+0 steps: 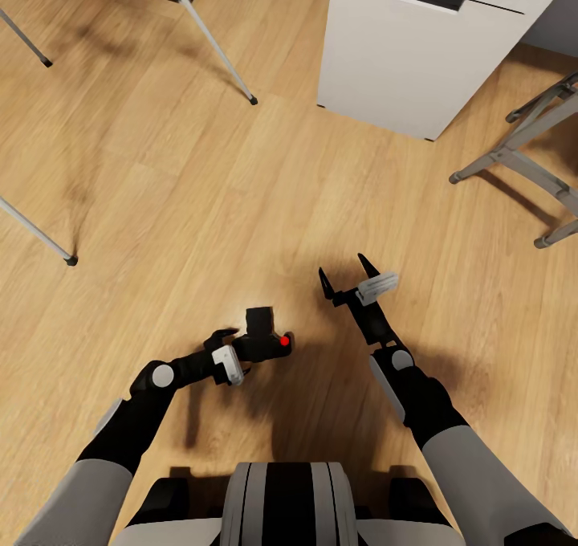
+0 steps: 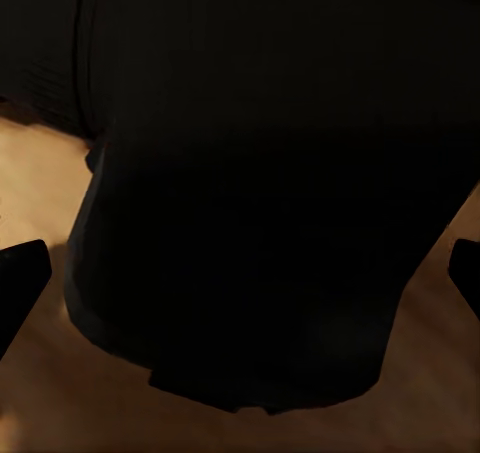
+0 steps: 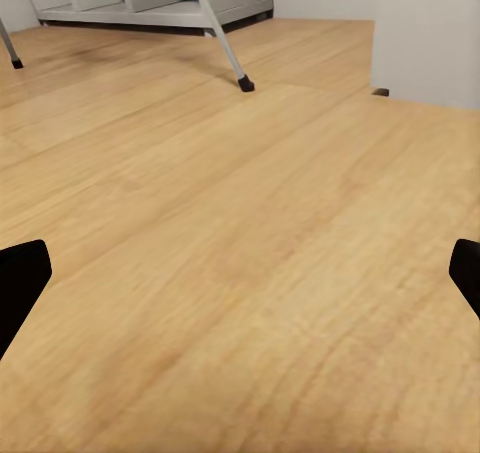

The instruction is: Attach the digital camera to the camera tripod in the bedroom.

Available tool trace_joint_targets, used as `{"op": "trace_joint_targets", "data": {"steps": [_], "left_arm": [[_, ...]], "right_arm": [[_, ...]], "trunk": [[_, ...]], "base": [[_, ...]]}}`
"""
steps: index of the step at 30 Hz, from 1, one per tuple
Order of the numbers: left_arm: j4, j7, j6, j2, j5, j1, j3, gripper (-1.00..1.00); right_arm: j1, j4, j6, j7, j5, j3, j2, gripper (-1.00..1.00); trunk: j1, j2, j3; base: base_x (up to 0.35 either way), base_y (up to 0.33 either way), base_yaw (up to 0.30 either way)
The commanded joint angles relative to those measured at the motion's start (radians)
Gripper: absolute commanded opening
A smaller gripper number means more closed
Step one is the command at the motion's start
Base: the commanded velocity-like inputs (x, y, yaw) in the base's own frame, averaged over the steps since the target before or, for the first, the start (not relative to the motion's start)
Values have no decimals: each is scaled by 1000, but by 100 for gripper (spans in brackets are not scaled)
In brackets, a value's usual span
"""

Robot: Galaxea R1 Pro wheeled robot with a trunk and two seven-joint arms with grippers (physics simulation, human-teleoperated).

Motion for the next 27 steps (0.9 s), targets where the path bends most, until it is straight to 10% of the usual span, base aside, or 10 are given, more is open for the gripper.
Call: {"op": "trace_joint_targets", "data": {"steps": [1, 3, 4, 27], "left_arm": [[0, 1, -8, 0, -10, -1, -1, 100], [1, 2, -8, 0, -10, -1, -1, 100], [1, 3, -8, 0, -10, -2, -1, -100], [-5, 4, -8, -11, -10, -3, -1, -100]], "right_arm": [[-1, 0, -2, 3, -6, 2, -1, 100], [-1, 0, -2, 3, -6, 2, -1, 100], [-1, 0, -2, 3, -6, 2, -1, 100], [-1, 0, -2, 3, -6, 2, -1, 100]], "trunk": [[0, 0, 0], [0, 0, 0], [0, 0, 0], [0, 0, 0]], "base": [[0, 0, 0], [0, 0, 0], [0, 0, 0], [0, 0, 0]]}}
